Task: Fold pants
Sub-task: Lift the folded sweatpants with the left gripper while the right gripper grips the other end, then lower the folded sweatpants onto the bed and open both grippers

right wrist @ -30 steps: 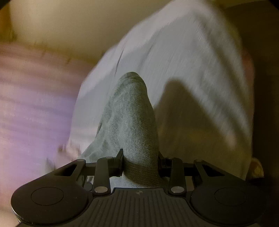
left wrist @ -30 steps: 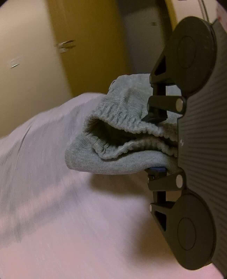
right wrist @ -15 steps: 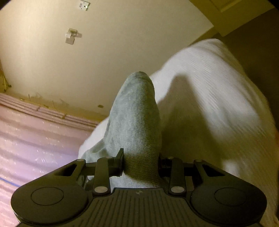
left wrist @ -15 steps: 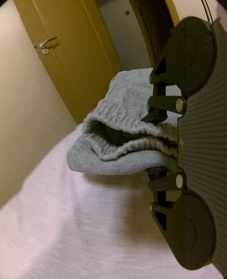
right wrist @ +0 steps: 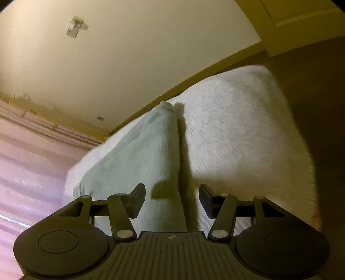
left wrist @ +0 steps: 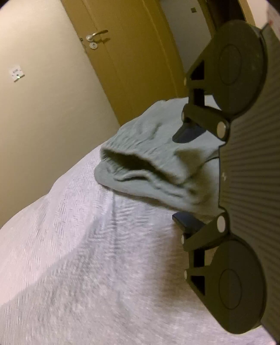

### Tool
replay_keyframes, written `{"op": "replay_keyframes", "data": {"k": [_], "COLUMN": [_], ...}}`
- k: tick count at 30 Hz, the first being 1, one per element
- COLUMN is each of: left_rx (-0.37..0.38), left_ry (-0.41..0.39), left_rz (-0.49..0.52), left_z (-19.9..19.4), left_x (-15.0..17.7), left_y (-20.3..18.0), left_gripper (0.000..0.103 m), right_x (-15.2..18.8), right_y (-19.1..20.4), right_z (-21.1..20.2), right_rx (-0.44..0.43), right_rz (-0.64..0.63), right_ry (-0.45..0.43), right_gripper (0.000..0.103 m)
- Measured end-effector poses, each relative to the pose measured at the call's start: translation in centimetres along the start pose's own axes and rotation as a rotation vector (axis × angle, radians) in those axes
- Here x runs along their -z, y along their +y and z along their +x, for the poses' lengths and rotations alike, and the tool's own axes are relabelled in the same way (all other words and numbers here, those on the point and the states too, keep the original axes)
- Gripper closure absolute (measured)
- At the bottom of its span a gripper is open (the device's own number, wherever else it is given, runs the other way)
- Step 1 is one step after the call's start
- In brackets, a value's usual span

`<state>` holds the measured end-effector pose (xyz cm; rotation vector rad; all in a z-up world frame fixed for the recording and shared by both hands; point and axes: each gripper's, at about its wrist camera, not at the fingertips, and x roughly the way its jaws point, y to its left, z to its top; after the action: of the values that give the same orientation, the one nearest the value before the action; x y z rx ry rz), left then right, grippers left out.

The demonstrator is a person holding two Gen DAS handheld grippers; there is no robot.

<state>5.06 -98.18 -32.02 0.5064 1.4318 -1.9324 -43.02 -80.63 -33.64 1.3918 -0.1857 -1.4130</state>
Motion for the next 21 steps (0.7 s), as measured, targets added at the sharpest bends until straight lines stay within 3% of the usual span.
{"op": "replay_keyframes", "data": {"k": [2,5,7,9,10,12,14,17,19,21], "left_rx": [0.031,0.030,0.007,0.049,0.080,0.060,0.055,0.082,0.032,-0.019], "left_ry": [0.000,0.013,0.011,-0.017,-0.024,-0.015,-0.021,-0.079,-0.032,0.002], "left_rz": [-0.051,-0.167,-0.165,-0.208,-0.219,-0.168,-0.084,0.034,-0.013,-0.025], "left_z": [0.1,2.7,4.2,4.7,4.9,5.2,4.5,3.1,4.2,4.8], "left_x": [0.9,0.7,0.6,0.9,0.7,-0.2,-1.2,-2.2,-1.9,-1.0], "left_y": [0.5,2.1,2.9,3.4,3.4,2.5,1.0,0.3,2.5,3.1], "left_gripper": [0.020,0.019,0.019,0.024,0.039,0.054,0.062,0.062,0.057,0.052], "right_x": [0.6,1.6,1.9,2.1,2.2,2.2,2.1,3.0,3.9,4.3], "right_y": [-0.1,-0.2,-1.0,-2.4,-2.5,-2.0,-0.9,2.0,2.0,0.8], "right_z": [0.6,2.8,4.2,4.6,4.8,4.9,4.6,3.4,4.4,5.0], "right_rx": [-0.055,-0.037,-0.027,-0.076,-0.078,-0.068,-0.067,-0.085,-0.022,0.051], "right_rz": [0.056,0.093,0.131,0.192,0.186,0.125,0.068,-0.035,-0.063,-0.016], "right_ry": [0.019,0.046,0.051,0.053,0.049,0.057,0.052,0.033,0.067,0.095], "right_gripper": [0.049,0.048,0.047,0.049,0.051,0.067,0.073,0.075,0.074,0.063]}}
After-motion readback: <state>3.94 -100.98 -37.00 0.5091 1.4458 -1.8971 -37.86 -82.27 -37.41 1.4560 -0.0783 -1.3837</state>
